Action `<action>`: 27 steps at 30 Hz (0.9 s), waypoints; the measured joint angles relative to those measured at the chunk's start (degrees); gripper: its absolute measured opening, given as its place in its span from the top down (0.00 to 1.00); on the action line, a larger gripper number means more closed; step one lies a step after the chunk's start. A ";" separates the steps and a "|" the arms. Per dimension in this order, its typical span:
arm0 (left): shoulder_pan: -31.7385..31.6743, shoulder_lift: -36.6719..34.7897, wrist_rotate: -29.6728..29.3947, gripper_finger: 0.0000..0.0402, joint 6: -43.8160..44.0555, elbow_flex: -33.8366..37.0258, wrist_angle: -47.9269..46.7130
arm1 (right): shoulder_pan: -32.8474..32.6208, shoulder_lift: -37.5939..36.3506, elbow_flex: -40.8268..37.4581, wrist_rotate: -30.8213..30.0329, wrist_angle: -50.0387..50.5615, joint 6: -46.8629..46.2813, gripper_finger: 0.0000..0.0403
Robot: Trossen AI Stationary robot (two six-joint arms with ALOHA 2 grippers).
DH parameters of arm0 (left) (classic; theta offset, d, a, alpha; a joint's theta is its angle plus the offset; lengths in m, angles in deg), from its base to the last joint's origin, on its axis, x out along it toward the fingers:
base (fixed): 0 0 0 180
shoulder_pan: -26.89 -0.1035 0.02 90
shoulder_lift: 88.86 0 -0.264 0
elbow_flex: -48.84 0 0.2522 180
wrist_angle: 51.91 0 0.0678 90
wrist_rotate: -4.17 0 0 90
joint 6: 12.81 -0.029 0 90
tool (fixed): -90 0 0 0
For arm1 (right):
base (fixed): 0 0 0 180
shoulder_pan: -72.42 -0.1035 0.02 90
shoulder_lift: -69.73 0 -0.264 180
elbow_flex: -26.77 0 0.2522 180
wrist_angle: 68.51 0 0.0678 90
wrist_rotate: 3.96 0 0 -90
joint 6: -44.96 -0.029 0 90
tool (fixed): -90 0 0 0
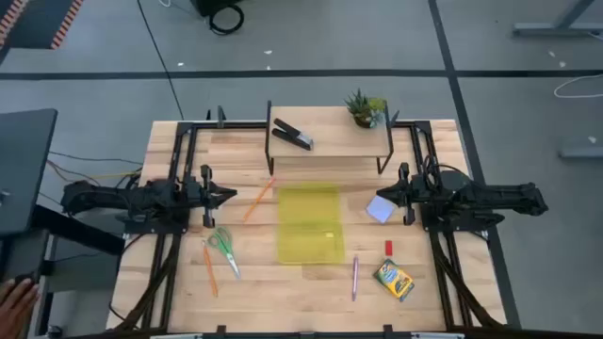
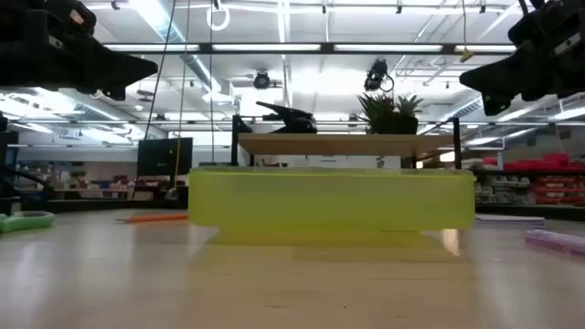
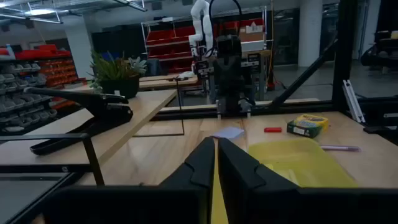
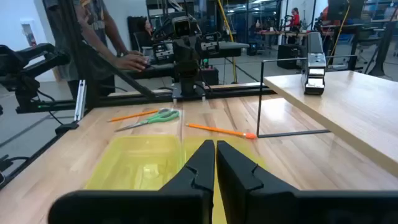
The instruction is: Pack school essentials
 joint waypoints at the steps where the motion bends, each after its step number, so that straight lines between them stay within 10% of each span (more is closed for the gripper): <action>1: -0.01 0.00 0.00 0.92 -0.02 0.01 0.00 | 0.00 0.01 0.02 -0.02 0.01 0.02 0.94; 27: 0.00 0.02 0.00 0.92 0.00 0.02 0.00 | 0.01 0.01 0.00 0.00 0.01 0.01 0.94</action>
